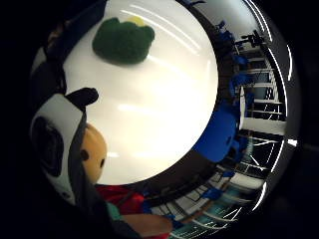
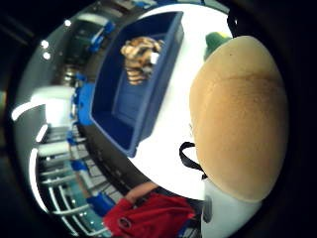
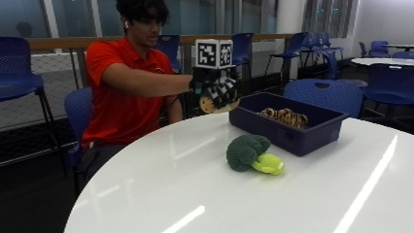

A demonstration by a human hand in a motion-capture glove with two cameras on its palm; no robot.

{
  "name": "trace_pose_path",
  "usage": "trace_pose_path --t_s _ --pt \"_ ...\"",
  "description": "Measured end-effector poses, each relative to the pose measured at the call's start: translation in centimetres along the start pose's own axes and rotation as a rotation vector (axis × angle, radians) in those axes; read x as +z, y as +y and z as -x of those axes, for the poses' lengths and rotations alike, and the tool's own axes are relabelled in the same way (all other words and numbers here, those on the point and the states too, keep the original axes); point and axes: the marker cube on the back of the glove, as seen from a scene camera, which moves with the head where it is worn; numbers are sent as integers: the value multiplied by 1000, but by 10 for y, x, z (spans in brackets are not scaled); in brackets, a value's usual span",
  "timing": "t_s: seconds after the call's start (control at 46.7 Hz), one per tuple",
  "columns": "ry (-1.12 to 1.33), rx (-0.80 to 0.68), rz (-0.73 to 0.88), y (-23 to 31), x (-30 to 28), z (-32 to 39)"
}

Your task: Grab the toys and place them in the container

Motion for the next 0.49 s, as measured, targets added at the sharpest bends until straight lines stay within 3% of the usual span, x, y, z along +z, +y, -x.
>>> trace_pose_path --t_s 0.493 --pt "29 -36 -129 -97 -97 107"
